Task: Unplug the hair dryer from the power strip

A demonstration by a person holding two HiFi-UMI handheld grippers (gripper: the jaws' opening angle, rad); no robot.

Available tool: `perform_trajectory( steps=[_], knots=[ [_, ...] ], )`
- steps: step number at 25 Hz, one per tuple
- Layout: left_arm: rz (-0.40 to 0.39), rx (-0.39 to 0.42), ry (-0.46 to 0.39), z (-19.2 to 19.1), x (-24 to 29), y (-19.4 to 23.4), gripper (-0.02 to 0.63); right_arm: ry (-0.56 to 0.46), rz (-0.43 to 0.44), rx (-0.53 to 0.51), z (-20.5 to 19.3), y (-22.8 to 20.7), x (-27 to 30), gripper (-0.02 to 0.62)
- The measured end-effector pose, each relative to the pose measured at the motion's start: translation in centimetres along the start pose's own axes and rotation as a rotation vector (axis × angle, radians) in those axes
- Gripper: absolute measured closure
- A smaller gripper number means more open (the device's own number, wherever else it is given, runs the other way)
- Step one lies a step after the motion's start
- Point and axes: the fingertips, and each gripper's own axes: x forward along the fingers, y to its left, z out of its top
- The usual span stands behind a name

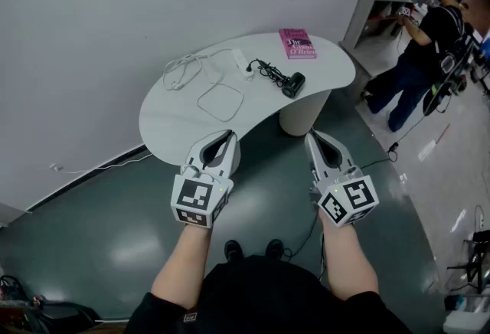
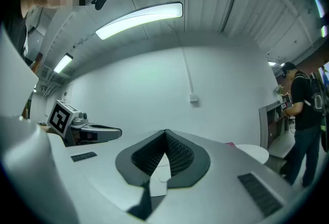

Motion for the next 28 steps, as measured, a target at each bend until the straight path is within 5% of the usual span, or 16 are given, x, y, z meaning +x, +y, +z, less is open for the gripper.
perform_trajectory(
  steps=[21,28],
  knots=[
    [0.011,0.023,-0.003,1.4,2.5,-8.1,0.581,-0.052,0.113,0.089,1.3,-5.1,-5.7,0.56],
    [0.025,0.013,0.011,0.9,4.3,-7.2,0.581,-0.042,0.162,0.141,0.2,-5.8,-4.0,0.56]
  ],
)
